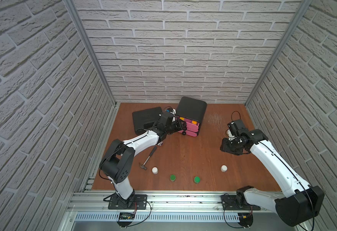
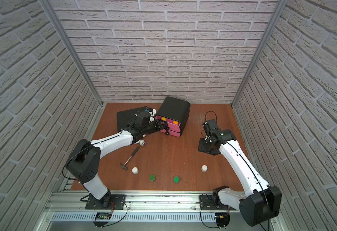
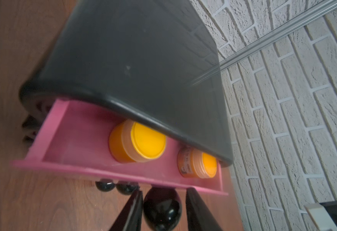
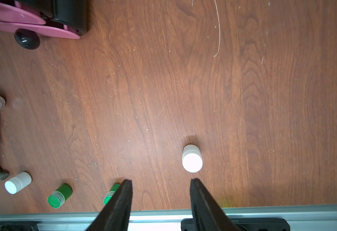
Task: Put the paint cans in the drawer according to color
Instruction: Close the drawer in the storage box.
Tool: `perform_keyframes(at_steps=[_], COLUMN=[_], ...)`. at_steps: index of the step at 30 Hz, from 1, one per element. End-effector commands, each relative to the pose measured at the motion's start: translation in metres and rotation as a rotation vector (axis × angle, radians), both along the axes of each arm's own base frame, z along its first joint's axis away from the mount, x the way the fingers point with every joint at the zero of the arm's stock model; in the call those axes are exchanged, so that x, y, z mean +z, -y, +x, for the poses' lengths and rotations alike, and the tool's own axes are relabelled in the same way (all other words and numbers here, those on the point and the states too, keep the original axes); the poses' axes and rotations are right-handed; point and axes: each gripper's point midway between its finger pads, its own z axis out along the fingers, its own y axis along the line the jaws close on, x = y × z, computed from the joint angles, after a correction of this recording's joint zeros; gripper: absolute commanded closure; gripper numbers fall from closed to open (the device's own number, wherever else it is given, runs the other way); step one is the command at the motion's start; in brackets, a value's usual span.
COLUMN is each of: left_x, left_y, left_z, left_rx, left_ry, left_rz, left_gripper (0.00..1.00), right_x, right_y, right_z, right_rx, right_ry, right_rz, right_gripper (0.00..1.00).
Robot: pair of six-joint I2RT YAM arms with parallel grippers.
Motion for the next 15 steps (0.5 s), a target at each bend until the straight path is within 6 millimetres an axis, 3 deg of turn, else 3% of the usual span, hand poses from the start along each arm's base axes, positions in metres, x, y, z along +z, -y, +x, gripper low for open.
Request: perform_keyframes(at_steps=[1,15], left_x=[0.016,0.014], left_y=[0.002,0.006], left_z=[0.018,0.031], left_rx=[0.003,0.006], left_ry=[0.069,0.077], left_rz=[-0.014,-0.025], left_gripper=[0.60,0.61], right_x=[0.000,0.002], right_y=[-0.002,0.004], right_z=[0.005,0.000], right_rx=[-0.032,-0.048], right_ry=[0.035,0.033], right_rz=[0.031,0.021], right_gripper=[0.49,0.49])
